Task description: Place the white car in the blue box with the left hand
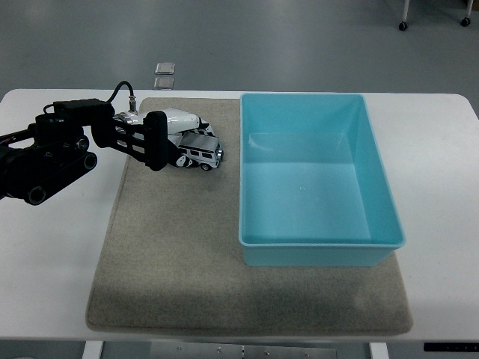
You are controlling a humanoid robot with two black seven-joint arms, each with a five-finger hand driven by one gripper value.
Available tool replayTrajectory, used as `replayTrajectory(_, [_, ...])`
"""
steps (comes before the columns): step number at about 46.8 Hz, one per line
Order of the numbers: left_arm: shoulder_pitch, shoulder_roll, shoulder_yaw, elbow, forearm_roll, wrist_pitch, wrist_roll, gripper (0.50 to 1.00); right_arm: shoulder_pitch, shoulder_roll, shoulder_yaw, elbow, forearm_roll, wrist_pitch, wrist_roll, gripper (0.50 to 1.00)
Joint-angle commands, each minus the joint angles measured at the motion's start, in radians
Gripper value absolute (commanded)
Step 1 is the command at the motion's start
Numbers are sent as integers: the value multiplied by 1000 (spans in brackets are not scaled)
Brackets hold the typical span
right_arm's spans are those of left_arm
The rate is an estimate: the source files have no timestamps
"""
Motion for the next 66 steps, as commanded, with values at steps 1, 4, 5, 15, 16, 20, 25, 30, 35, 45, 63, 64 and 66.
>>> replayTrajectory(1, [-4,7,-2,0,-1,-2,0,500,0,0,0,0,0,-1,0,936])
replayTrajectory(4, [-5,24,-6,-1,-4,-2,0,500,0,0,0,0,0,-1,0,936])
replayTrajectory(5, [-5,30,-9,-3,-4,-2,0,500,0,0,0,0,0,0,0,936])
replayTrajectory(15, [-50,83,-17,-11,-12,-15,-8,500,0,0,0,0,0,-1,-1,936])
replayTrajectory(16, [-59,87,-17,-12,-13,-17,-8,500,0,0,0,0,0,0,-1,936])
replayTrajectory(20, [-90,90,-17,-14,-18,-29,-12,500,0,0,0,0,0,-1,0,936])
replayTrajectory(25, [-142,95,-26,-14,-19,-75,-17,500,0,0,0,0,0,-1,0,936])
replayTrajectory(30, [-195,106,-63,-15,-35,-135,-20,500,0,0,0,0,0,-1,0,936])
replayTrajectory(35, [-241,104,-81,-38,-59,-202,-29,500,0,0,0,0,0,-1,0,936])
replayTrajectory(45, [-295,81,-69,-132,-96,-238,-20,500,0,0,0,0,0,-1,0,936])
replayTrajectory(63, [-298,-60,-38,-155,-82,-236,-17,500,0,0,0,0,0,0,0,936])
replayTrajectory(64, [-300,-69,-31,-152,-81,-236,-17,500,0,0,0,0,0,0,0,936])
replayTrajectory(66, [-300,-100,-15,-146,-78,-230,-17,500,0,0,0,0,0,-1,0,936])
